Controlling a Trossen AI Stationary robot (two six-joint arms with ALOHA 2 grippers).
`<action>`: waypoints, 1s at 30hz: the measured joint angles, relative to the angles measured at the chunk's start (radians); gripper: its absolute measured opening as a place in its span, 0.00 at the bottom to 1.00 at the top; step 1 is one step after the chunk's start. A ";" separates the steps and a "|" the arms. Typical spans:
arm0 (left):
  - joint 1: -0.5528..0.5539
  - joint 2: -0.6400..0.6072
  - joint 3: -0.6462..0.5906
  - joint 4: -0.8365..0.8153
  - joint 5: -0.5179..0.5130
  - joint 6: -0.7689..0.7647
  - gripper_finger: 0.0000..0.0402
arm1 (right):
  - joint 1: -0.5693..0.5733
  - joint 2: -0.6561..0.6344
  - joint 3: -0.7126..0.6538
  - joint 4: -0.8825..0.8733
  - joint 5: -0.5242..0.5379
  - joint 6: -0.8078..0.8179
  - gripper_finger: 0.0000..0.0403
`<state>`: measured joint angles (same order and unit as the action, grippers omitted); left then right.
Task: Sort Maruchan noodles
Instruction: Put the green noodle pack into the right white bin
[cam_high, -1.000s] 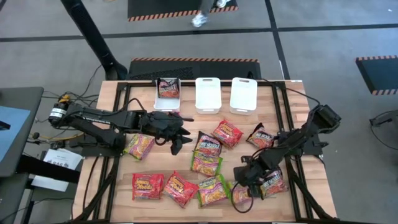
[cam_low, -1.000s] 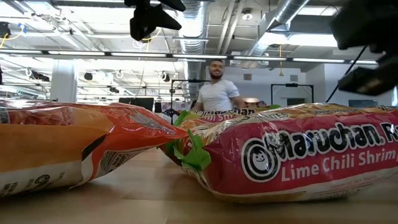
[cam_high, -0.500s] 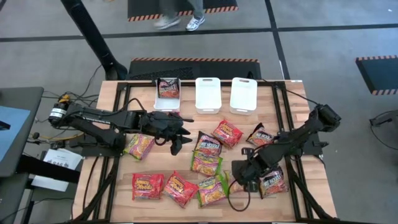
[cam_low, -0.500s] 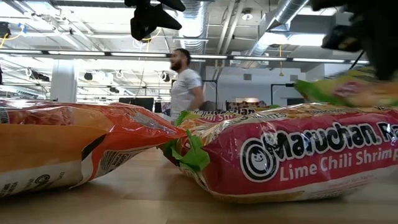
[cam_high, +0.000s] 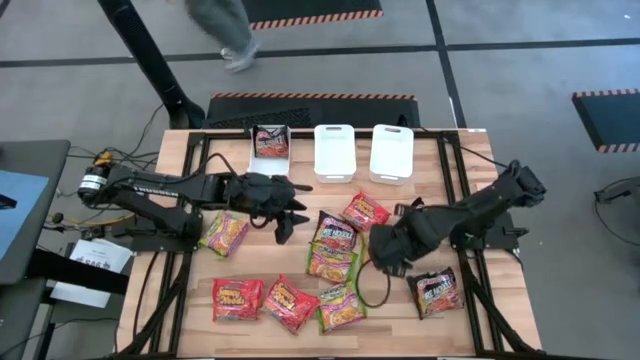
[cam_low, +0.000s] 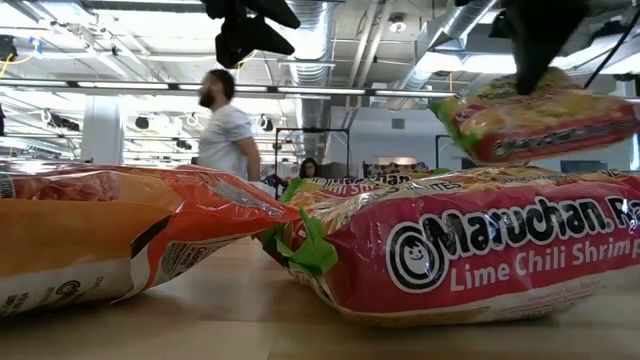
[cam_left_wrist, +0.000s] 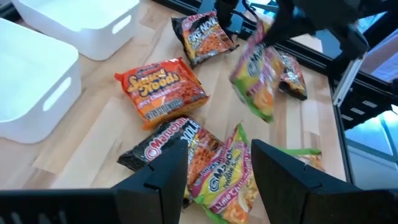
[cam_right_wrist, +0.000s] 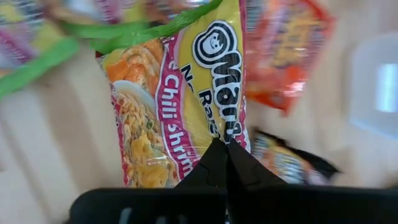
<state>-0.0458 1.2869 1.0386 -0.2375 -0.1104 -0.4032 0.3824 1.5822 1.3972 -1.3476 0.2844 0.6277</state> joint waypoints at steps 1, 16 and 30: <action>0.006 0.000 0.000 0.000 0.000 0.000 0.40 | -0.016 0.000 0.011 -0.019 0.013 -0.012 0.01; 0.150 0.000 0.000 0.000 0.000 0.020 0.40 | -0.388 -0.012 0.078 -0.070 0.186 -0.455 0.01; 0.321 0.000 0.000 0.003 -0.002 0.020 0.40 | -0.879 -0.180 0.079 0.232 0.215 -0.933 0.01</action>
<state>0.2755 1.2865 1.0386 -0.2344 -0.1121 -0.3836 -0.4970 1.4023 1.4761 -1.1154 0.4992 -0.3053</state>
